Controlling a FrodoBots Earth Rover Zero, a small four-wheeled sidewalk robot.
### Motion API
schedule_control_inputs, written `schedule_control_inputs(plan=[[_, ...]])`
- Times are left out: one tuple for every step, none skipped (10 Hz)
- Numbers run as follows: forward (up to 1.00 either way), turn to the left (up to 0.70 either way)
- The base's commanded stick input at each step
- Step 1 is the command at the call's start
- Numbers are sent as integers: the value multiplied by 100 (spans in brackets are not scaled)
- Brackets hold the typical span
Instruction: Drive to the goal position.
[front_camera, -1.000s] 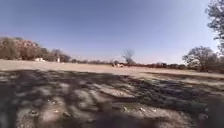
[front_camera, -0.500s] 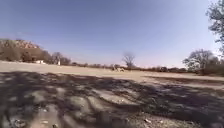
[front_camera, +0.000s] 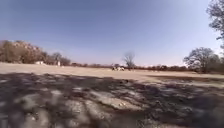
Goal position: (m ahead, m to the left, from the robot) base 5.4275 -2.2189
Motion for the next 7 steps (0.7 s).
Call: schedule_control_inputs(plan=[[50, 0], [50, 0], [50, 0], [50, 0], [50, 0], [50, 0], [50, 0]])
